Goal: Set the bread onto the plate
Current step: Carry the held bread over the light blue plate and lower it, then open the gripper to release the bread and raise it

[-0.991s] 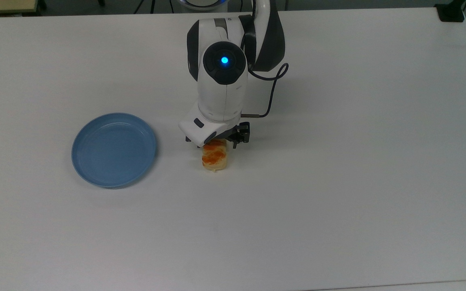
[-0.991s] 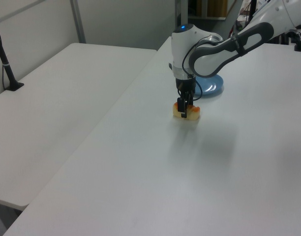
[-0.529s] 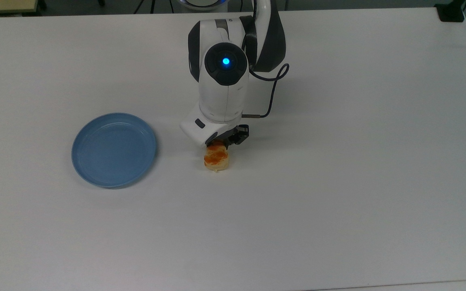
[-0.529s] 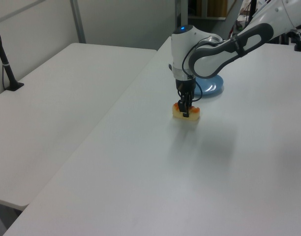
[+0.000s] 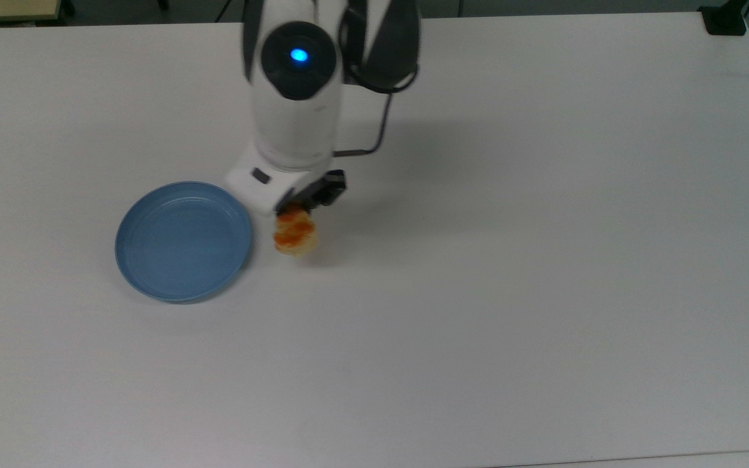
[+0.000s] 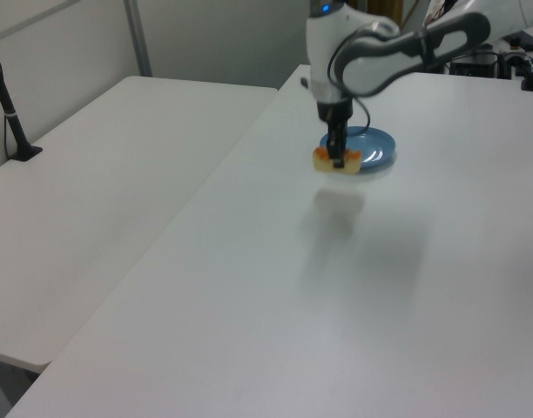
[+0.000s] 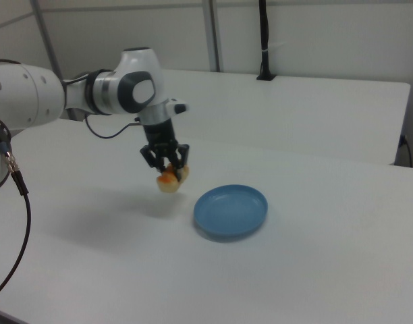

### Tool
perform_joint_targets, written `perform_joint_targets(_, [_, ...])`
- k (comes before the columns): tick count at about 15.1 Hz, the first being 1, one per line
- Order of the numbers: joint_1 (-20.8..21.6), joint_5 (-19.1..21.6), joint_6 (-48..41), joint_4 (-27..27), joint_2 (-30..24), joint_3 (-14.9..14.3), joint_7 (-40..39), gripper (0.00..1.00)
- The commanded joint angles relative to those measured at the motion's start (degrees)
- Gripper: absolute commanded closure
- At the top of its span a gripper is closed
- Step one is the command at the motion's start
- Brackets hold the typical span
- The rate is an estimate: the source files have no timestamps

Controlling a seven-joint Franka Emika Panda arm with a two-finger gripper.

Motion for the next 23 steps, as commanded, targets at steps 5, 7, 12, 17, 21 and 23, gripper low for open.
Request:
perform_joint_targets(5, [-10.9, -0.7, 4.5, 0.5, 1.5, -0.7, -18.8, 0.6])
perform_joint_targets(7, [-11.8, -0.8, 7.0, 0.3, 2.8, -0.7, -18.7, 0.56])
perform_joint_targets(12, [-11.8, -0.8, 9.8, 0.0, 4.5, -0.6, -18.4, 0.38])
perform_joint_targets(17, [-12.5, -0.6, 9.7, -0.4, 4.5, -0.6, -18.3, 0.0])
perform_joint_targets(21, [-12.1, 0.0, 8.6, -0.4, 0.5, -0.6, -16.7, 0.0])
perform_joint_targets(23, [-10.6, 0.2, 5.0, -0.1, -3.2, 0.0, -9.1, 0.0])
